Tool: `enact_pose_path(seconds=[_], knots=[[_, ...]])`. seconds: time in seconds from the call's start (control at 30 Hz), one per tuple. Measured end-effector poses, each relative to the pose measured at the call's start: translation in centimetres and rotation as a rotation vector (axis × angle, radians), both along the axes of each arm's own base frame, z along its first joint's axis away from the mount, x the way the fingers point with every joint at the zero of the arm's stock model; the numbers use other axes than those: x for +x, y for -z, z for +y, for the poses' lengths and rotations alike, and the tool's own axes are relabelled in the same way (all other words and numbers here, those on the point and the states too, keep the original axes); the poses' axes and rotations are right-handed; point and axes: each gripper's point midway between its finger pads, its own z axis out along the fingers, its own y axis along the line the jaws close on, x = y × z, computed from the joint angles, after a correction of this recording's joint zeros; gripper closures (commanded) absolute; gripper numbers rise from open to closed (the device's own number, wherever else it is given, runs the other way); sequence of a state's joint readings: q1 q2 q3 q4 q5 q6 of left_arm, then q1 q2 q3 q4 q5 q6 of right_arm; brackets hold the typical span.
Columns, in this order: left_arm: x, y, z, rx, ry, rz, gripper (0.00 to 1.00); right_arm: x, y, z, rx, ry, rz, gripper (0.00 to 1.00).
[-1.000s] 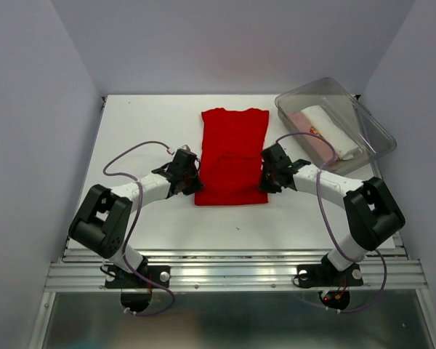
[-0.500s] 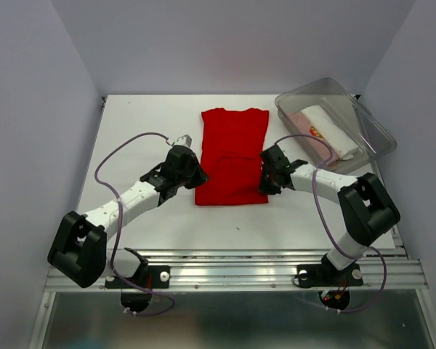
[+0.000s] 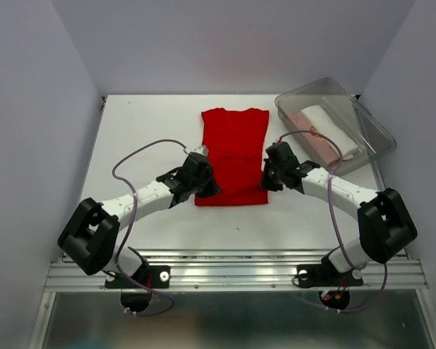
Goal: Roll the t-shirts
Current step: Roll the T-shirt to the center of the board.
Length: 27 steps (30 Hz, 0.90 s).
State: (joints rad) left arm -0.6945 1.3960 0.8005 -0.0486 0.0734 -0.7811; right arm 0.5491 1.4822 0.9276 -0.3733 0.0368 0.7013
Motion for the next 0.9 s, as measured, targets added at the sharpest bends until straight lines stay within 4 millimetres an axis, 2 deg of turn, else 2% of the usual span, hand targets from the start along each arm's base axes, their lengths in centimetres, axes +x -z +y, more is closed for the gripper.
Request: enact_pose_path(seconds=[0.2,0.4,0.47,0.7,0.9], knots=[[0.0,0.2,-1.1,-0.001,-0.002,0.006,0.99,0.7,1.2,-0.2,-0.039,0.012,0.017,0.92],[0.4,-0.1,-1.1,0.010,-0.043,-0.022,0.86,1.3,3.7,-0.8,-0.118,0.017,0.052,0.92],[0.6,-0.2,-1.0,0.017,-0.056,-0.034,0.86,1.3,4.1,-1.0,-0.134,0.016,0.057,0.92],[1.3,-0.3,-0.6,0.036,-0.093,-0.065,0.88,1.4,3.8,-0.8,-0.125,0.011,0.052,0.92],[1.4,0.9,0.1,0.088,-0.118,-0.052,0.81,1.4,1.7,1.6,0.004,-0.036,0.026,0.88]])
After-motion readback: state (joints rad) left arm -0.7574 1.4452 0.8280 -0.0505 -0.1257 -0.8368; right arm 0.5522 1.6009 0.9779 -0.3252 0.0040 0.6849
